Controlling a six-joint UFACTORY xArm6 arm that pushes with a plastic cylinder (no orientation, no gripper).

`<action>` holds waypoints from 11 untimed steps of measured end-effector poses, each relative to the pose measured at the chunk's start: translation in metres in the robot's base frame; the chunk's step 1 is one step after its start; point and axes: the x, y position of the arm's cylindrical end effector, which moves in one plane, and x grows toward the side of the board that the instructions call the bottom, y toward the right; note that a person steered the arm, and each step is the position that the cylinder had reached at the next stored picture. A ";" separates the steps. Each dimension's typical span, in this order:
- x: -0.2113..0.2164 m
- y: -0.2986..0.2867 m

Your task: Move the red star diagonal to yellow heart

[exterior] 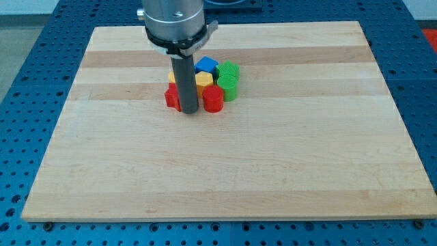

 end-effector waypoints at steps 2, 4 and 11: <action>-0.031 -0.042; -0.045 -0.086; -0.151 -0.115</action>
